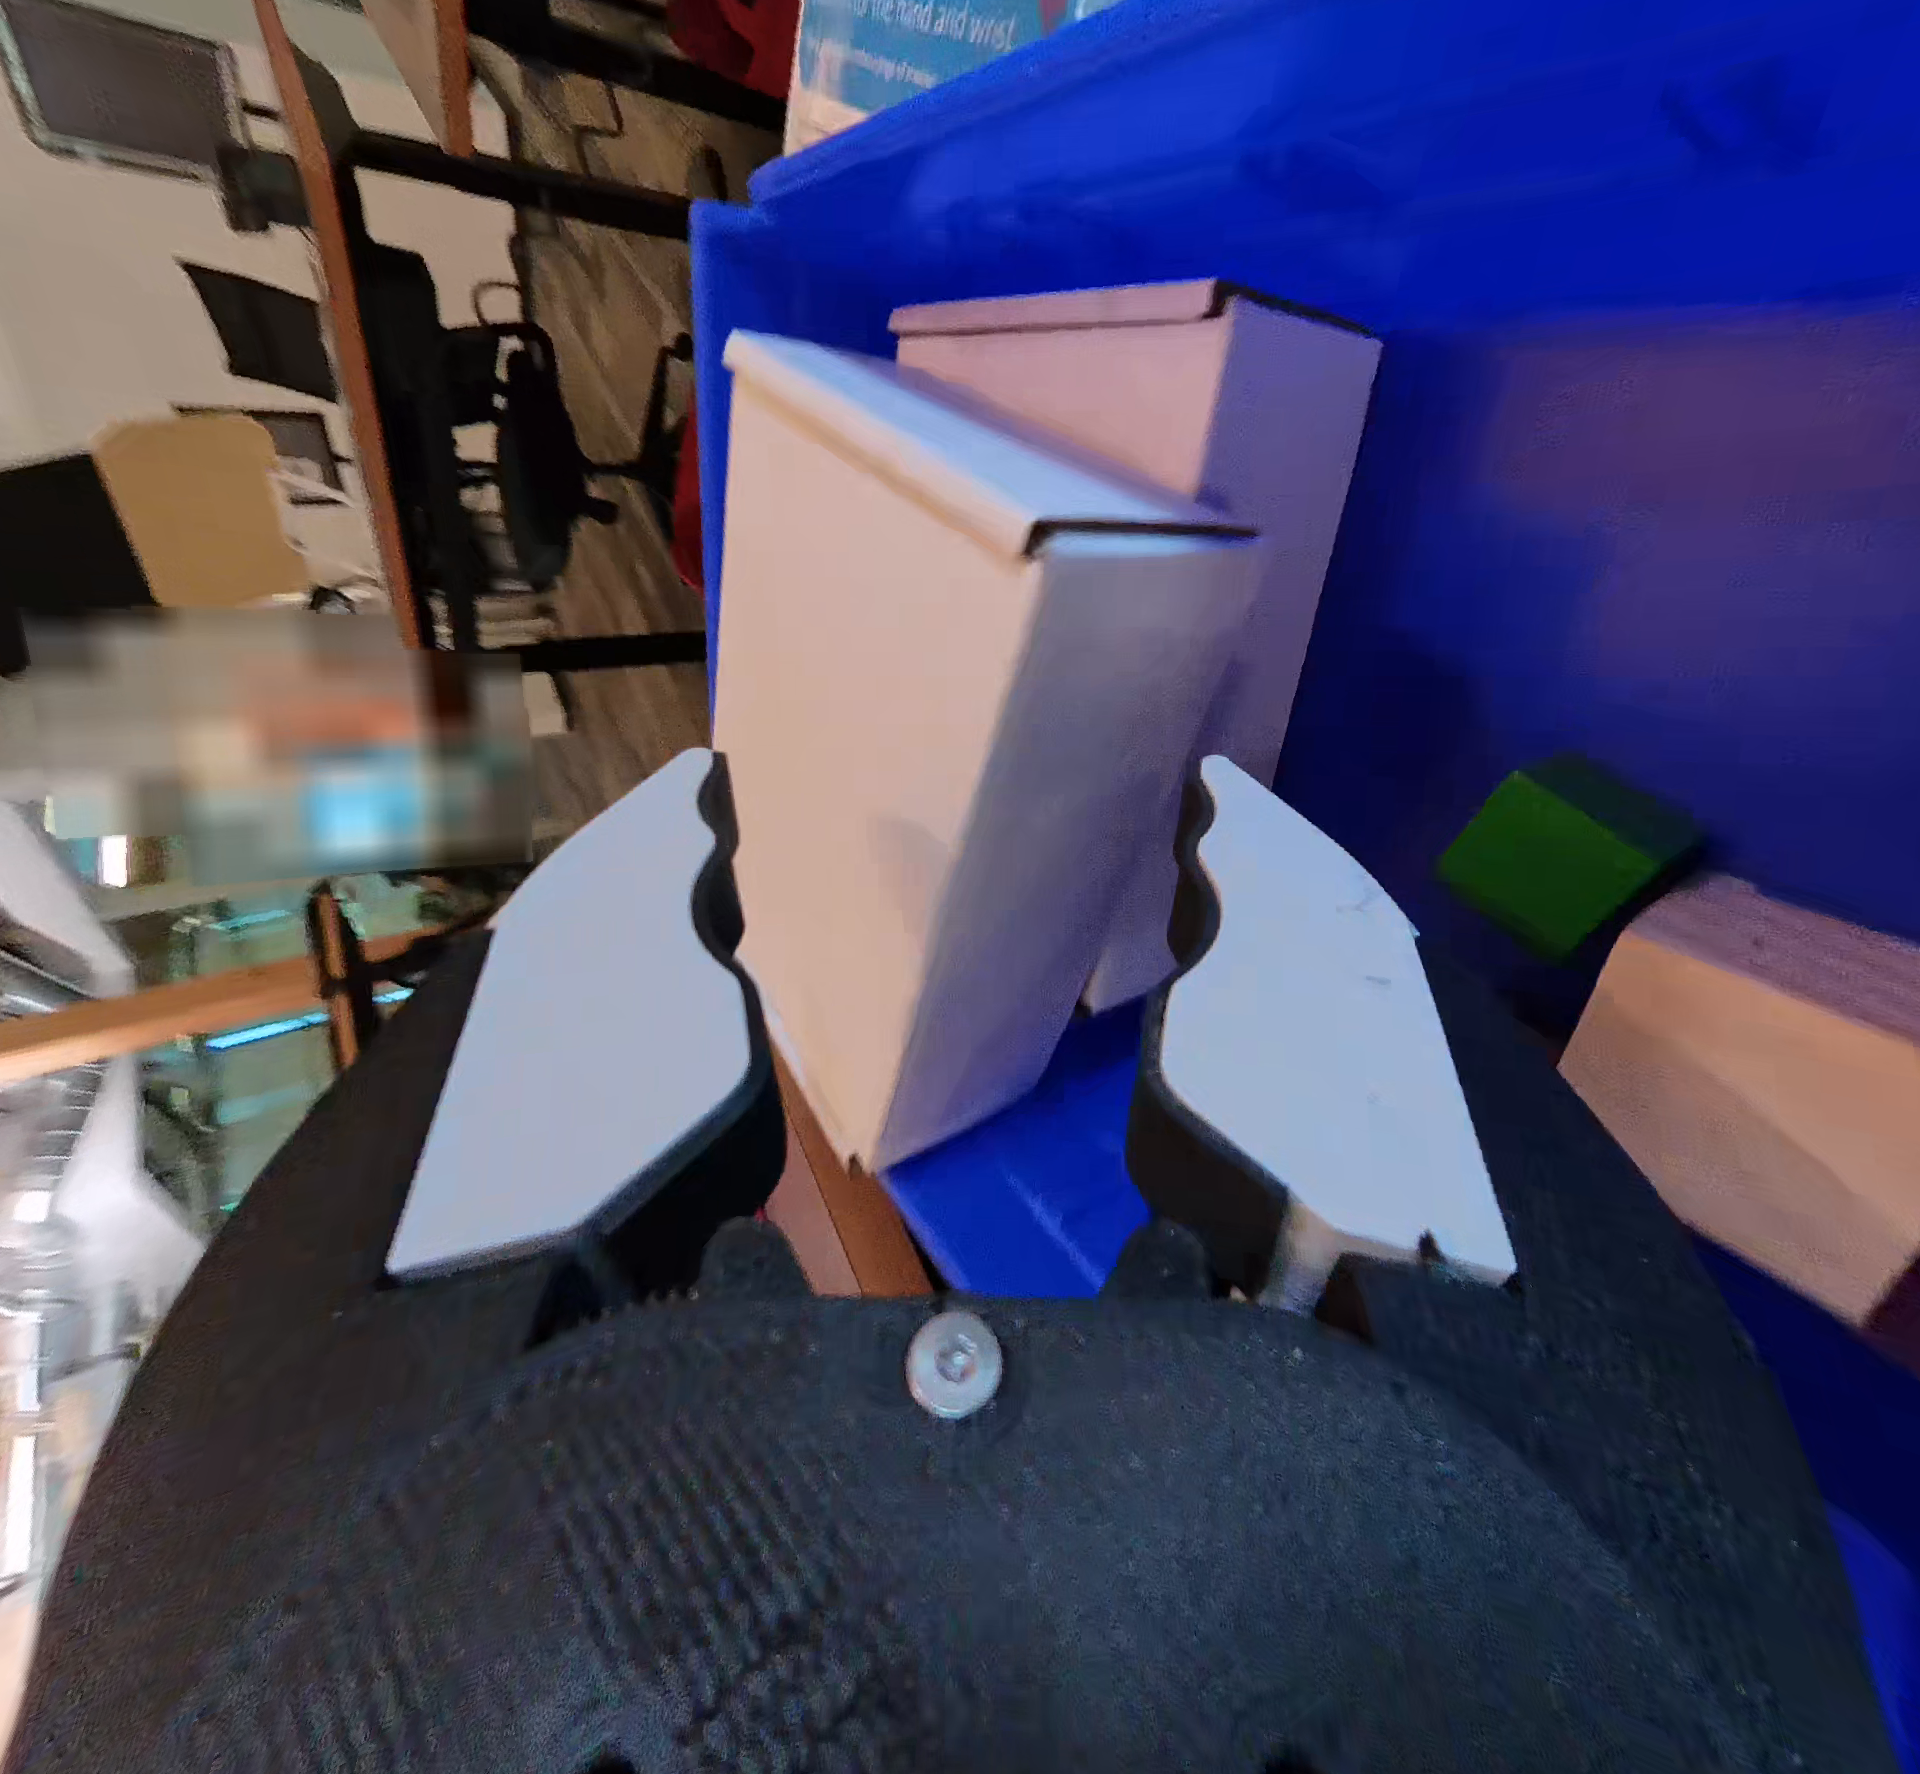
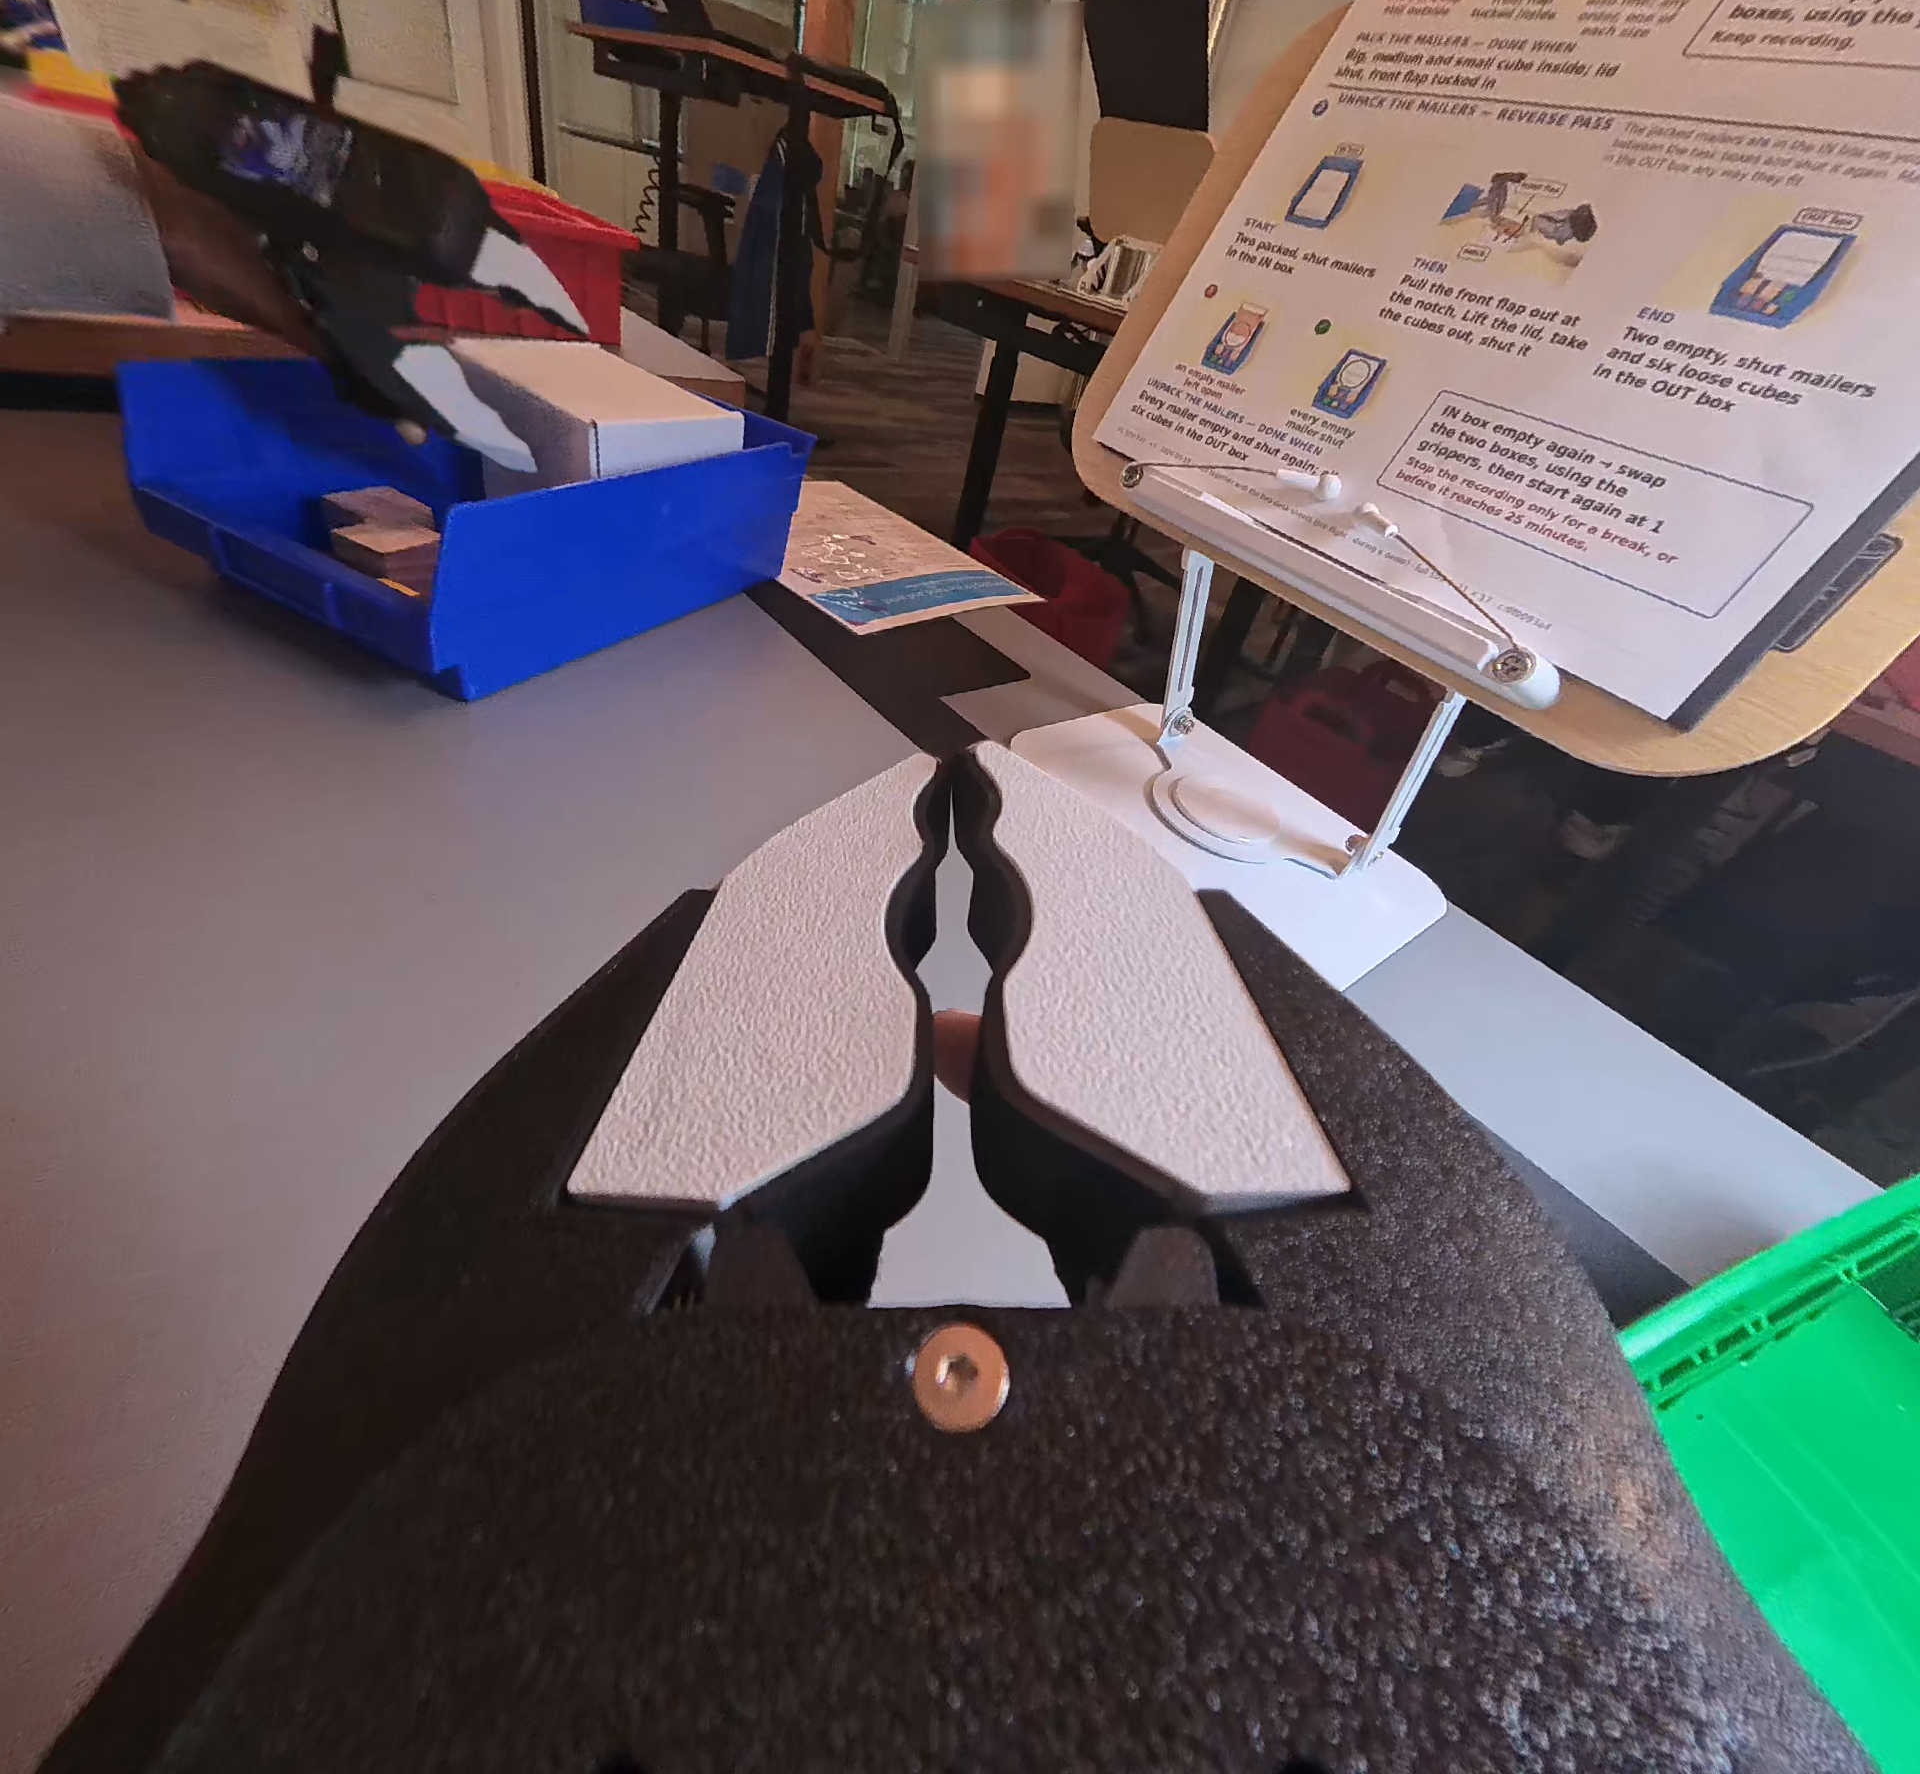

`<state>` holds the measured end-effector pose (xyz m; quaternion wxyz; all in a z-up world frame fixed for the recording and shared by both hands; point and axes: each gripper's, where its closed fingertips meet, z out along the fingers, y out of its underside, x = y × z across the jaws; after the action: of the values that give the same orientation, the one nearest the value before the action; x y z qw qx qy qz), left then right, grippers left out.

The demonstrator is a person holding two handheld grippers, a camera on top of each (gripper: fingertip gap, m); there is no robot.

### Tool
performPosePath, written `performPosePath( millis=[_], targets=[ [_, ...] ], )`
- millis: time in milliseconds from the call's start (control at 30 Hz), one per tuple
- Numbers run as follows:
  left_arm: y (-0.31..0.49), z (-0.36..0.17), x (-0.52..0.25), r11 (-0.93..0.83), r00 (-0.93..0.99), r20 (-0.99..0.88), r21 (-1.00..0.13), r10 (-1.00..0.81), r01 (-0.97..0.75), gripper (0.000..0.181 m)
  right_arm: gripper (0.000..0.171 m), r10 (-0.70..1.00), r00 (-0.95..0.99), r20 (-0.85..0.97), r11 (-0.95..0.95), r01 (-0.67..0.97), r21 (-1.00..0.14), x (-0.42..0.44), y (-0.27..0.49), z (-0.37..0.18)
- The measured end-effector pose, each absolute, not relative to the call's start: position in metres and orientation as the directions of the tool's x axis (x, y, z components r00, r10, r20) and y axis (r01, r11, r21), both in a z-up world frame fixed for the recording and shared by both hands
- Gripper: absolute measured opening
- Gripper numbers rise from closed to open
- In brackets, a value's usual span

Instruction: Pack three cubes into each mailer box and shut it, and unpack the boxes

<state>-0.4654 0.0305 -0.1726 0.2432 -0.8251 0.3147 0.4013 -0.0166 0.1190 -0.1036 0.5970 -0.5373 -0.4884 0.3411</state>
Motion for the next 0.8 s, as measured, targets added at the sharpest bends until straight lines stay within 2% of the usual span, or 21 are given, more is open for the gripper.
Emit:
performPosePath(
  millis=[100,167,200,267,433,533,600,667,800],
  targets=[
    [0.045,-0.192,-0.465,-0.657,0.342,-0.882,-0.05,-0.325,-0.753,0.081,0.0,0.932,0.286,0.22,0.191,0.127,-0.973,-0.018,0.118,-0.107],
    [0.05,-0.193,-0.471,-0.644,0.202,-0.924,0.06,-0.325,-0.763,0.069,0.0,0.931,0.287,0.228,0.196,0.135,-0.971,-0.018,0.117,-0.108],
    [0.051,-0.192,-0.47,-0.639,0.176,-0.932,0.072,-0.316,-0.766,0.067,0.0,0.929,0.287,0.232,0.2,0.138,-0.97,-0.017,0.117,-0.108],
    [0.052,-0.183,-0.464,-0.625,0.195,-0.938,0.028,-0.285,-0.78,0.065,0.0,0.926,0.29,0.241,0.207,0.14,-0.968,-0.015,0.118,-0.107],
    [0.047,-0.126,-0.436,-0.591,0.337,-0.924,-0.171,-0.182,-0.788,0.065,0.0,0.928,0.29,0.232,0.202,0.13,-0.971,-0.015,0.119,-0.104],
    [0.039,-0.078,-0.389,-0.497,0.428,-0.888,-0.3,-0.166,-0.814,0.065,0.013,0.92,0.278,0.277,0.247,0.141,-0.959,-0.019,0.111,-0.101],
    [0.032,-0.053,-0.34,-0.409,0.47,-0.857,-0.359,-0.211,-0.839,0.065,0.022,0.918,0.248,0.308,0.282,0.137,-0.95,-0.025,0.099,-0.096],
    [0.022,-0.044,-0.279,-0.32,0.531,-0.779,-0.436,-0.334,-0.841,0.065,0.031,0.904,0.222,0.365,0.342,0.135,-0.93,-0.032,0.086,-0.089],
    [0.003,-0.072,-0.17,-0.186,0.476,-0.628,-0.471,-0.616,-0.862,0.064,0.062,0.812,0.14,0.566,0.535,0.208,-0.819,-0.045,0.053,-0.087]
  ],
)
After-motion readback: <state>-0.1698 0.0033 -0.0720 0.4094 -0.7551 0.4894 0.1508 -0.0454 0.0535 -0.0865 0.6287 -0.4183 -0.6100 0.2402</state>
